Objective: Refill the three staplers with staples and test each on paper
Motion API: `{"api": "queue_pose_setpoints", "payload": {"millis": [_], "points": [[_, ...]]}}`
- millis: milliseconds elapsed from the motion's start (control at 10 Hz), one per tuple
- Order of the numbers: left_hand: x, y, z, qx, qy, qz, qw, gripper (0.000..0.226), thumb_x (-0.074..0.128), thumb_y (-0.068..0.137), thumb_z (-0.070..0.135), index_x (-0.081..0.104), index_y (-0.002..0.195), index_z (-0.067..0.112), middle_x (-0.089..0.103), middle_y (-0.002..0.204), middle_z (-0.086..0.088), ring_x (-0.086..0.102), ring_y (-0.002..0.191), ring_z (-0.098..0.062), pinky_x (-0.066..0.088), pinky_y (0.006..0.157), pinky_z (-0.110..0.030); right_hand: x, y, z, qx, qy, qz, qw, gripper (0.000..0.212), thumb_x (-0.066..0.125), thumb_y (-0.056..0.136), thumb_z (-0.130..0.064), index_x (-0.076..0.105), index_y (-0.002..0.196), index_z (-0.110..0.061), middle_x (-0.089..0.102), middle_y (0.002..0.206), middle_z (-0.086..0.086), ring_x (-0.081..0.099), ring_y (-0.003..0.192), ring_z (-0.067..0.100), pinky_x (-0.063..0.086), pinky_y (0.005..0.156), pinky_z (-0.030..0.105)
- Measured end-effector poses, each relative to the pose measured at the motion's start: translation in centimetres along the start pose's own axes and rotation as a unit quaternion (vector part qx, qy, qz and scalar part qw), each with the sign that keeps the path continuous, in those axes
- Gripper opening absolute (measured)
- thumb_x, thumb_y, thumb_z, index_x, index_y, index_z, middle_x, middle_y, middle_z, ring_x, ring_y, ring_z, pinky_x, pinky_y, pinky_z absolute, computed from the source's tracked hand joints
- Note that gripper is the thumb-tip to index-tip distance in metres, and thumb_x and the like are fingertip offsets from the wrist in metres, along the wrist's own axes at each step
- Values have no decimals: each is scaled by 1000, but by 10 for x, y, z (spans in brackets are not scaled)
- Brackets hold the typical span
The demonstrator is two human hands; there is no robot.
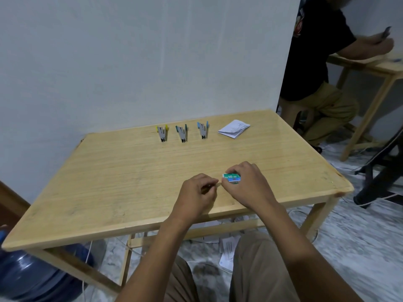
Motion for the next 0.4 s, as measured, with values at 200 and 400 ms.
{"api": "queue_pose_setpoints", "payload": {"millis": [200,400], "points": [[2,-4,0,15,-15,-33,999,19,67,86,4,76,103,9,72,95,1,65,86,-5,50,77,-12,-4,-9,5,-8,-19,-24,1000,30,60,87,-47,65,113,-31,58,110,-10,47,107,10,47,85,32],[0,-6,-2,-21,-71,-41,996,23,69,86,6,75,106,15,71,99,5,66,91,-4,50,82,-14,-8,-11,8,-6,-13,6,1000,36,54,92,-54,63,120,-33,51,119,-8,45,114,11,46,89,31]]}}
Point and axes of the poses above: each hand's wrist, its own y-axis towards the middle knuckle, its own x-axis out of the palm, z = x × y, the point moved 6 cm from there along y, towards the middle knuckle
